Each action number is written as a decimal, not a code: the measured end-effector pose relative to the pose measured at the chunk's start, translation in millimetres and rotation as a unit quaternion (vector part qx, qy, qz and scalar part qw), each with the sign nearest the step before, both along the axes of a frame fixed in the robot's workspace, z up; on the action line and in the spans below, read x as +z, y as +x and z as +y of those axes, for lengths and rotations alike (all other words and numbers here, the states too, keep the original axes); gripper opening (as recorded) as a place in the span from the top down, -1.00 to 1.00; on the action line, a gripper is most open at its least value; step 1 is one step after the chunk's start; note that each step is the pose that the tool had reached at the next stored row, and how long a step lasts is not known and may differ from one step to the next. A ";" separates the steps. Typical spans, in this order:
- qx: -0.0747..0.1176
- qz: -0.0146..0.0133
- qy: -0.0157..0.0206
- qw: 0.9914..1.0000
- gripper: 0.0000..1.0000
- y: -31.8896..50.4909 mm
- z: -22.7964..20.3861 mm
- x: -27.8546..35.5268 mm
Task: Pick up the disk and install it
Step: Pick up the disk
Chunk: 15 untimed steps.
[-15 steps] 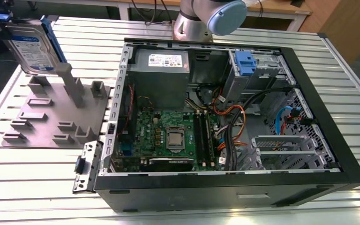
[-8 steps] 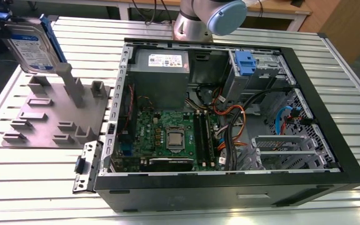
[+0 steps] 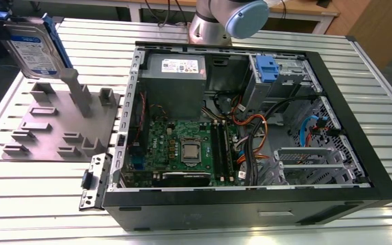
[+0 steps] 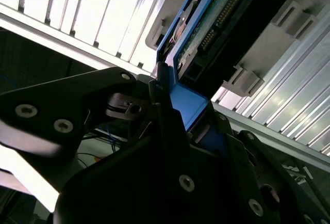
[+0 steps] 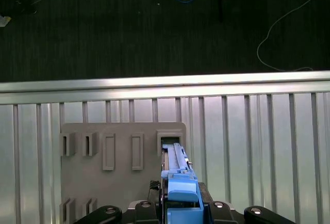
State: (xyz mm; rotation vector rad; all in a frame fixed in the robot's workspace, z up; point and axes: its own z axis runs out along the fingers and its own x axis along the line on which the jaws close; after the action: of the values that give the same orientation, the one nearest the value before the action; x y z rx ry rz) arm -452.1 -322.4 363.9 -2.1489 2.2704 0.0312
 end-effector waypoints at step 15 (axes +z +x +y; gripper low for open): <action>0.000 0.000 0.000 1.000 0.27 0.0 0.0 3.5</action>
State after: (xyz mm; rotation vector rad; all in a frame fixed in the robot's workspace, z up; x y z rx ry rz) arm -452.2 -322.4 367.5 -2.1491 2.2705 0.0313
